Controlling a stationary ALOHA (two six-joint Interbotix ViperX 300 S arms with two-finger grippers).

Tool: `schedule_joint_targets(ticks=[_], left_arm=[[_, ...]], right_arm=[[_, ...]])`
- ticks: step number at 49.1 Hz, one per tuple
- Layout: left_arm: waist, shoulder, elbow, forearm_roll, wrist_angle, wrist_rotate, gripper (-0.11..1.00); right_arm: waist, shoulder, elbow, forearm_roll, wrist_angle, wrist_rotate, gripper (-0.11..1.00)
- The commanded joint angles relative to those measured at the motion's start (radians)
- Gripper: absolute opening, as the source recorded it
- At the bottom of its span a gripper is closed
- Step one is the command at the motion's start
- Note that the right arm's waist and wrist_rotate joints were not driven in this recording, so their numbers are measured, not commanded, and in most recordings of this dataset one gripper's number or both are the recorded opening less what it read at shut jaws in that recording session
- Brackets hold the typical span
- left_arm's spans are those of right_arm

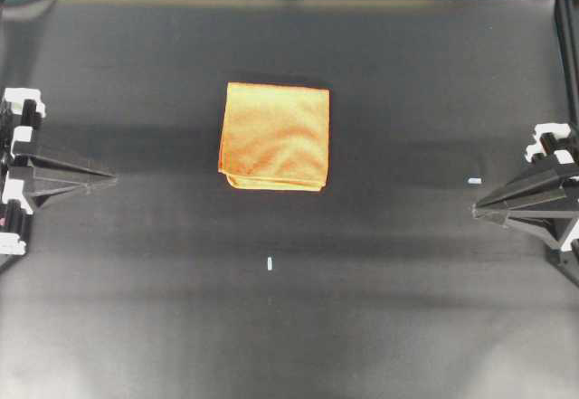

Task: Push an orange cloth with the left arm to wipe the desk.
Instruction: 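Move the left gripper forward onto the top of the orange cloth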

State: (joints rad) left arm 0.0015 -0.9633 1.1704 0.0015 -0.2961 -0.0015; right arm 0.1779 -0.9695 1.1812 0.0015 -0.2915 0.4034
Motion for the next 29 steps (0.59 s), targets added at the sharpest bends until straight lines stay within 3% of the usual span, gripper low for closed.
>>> schedule_joint_targets(ticks=[1, 4, 8, 15, 29], left_arm=[[0.032, 0.049, -0.009, 0.04, -0.002, -0.008, 0.06], [0.048, 0.097, -0.011, 0.041, -0.009, -0.008, 0.1], [0.069, 0.158, -0.014, 0.041, -0.029, -0.006, 0.01], [0.106, 0.293, -0.037, 0.041, -0.081, 0.015, 0.0], [0.219, 0.624, -0.164, 0.041, -0.176, 0.026, 0.01]], right_arm=[[0.0, 0.009, -0.017, 0.002, -0.008, 0.0, 0.03], [-0.002, 0.009, -0.015, 0.002, -0.006, 0.0, 0.05], [0.0, 0.009, -0.012, 0.0, 0.008, 0.0, 0.01], [-0.002, 0.012, -0.009, 0.002, 0.026, 0.0, 0.01], [-0.002, 0.002, -0.003, 0.002, 0.041, 0.002, 0.01]])
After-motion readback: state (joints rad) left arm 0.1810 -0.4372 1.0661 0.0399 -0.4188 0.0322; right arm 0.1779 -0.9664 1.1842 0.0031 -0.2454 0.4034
